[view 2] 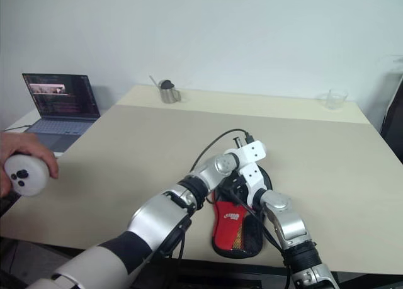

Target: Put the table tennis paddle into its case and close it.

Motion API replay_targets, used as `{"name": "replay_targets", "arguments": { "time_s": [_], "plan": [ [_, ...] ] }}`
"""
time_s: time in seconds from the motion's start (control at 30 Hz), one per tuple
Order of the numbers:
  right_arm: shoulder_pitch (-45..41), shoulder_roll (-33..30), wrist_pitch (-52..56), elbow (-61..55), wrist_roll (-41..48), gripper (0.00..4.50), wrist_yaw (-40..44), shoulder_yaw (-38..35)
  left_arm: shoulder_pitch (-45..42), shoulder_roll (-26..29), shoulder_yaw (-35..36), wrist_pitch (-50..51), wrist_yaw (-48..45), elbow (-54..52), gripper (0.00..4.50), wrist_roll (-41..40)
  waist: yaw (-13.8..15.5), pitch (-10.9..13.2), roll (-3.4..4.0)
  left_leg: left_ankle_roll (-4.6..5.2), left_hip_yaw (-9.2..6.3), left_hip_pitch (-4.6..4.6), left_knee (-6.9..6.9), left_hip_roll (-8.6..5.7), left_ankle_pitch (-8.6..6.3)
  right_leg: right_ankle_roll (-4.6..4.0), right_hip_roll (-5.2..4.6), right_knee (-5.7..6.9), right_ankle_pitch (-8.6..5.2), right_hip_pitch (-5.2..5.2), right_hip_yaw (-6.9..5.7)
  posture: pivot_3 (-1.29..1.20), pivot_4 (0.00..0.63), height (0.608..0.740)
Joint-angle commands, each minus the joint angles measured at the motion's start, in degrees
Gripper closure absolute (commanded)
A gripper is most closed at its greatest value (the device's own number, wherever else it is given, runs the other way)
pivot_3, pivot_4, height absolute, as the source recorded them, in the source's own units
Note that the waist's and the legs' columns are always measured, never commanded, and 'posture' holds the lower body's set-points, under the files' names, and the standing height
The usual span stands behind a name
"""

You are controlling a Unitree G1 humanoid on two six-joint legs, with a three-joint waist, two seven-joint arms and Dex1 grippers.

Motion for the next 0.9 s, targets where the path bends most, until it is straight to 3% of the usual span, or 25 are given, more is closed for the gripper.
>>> {"name": "replay_targets", "arguments": {
  "time_s": [0.03,0.43,0.9],
  "plan": [
    [-0.3,2.0,4.3,3.1,0.1,0.0,0.4,2.5,0.3,-9.3,-5.1,-8.0,-1.1,-2.7,4.44,3.3,0.0,0.0,0.0,0.0,0.0,0.0,0.0,0.0,0.0,0.0,0.0,-0.01,0.0,0.0,0.0,0.0,0.15,0.74],
    [-1.4,2.3,3.7,4.5,0.1,0.0,0.6,2.4,1.0,-8.4,-4.5,-6.3,-1.7,-2.5,4.44,2.8,0.0,-0.1,0.01,0.0,-0.03,0.01,0.0,0.01,0.0,0.0,0.0,-0.04,0.0,0.05,-0.04,0.0,0.15,0.74],
    [-1.7,2.9,3.7,5.2,0.3,0.0,0.8,2.3,1.6,-11.7,-4.8,-10.3,-3.7,-3.3,4.44,2.1,0.0,-0.2,0.06,0.0,-0.05,0.02,-0.01,0.02,0.0,-0.01,0.01,-0.05,0.0,0.07,-0.05,0.0,0.15,0.74]
  ]
}}
